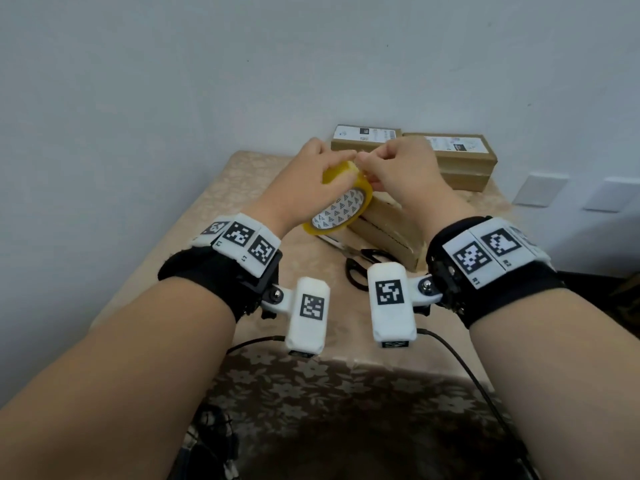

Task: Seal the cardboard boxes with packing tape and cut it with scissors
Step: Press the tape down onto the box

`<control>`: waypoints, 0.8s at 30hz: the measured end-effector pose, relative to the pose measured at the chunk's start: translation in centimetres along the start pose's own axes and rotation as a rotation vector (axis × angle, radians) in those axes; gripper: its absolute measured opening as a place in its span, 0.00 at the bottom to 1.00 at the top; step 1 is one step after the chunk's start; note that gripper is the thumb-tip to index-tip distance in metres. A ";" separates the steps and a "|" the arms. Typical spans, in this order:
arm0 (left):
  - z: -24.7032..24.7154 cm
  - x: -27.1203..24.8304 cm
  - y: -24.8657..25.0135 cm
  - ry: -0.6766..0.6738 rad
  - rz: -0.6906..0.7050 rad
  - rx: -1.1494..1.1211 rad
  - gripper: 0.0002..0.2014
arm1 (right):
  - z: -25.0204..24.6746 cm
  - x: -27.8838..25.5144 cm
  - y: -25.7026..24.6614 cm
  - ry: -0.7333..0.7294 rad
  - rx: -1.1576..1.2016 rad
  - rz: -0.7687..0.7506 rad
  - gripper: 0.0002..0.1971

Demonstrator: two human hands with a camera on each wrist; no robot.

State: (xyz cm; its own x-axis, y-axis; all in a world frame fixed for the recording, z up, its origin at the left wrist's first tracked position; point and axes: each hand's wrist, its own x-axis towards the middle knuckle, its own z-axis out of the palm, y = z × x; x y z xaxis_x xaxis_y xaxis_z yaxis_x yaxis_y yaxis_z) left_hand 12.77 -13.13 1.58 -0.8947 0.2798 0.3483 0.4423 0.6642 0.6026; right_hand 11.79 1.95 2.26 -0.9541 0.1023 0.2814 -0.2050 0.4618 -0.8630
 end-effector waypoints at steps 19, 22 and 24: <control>-1.0 0.2 -1.5 -0.062 0.123 0.377 0.17 | -2.2 3.1 1.9 0.079 -0.163 0.072 0.12; -0.2 0.4 -1.8 -0.121 0.108 0.401 0.17 | -2.1 3.6 2.4 0.061 -0.350 0.047 0.10; 0.2 0.7 -1.7 -0.123 0.099 0.412 0.18 | -1.8 3.9 2.3 0.057 -0.388 0.042 0.10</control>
State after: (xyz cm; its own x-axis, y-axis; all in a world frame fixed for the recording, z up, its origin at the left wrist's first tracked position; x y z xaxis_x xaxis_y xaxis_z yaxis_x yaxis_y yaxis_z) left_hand 11.36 -13.92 0.67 -0.8613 0.4195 0.2868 0.4862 0.8444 0.2251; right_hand 7.95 5.04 2.11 -0.9442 0.1718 0.2810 -0.0576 0.7539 -0.6545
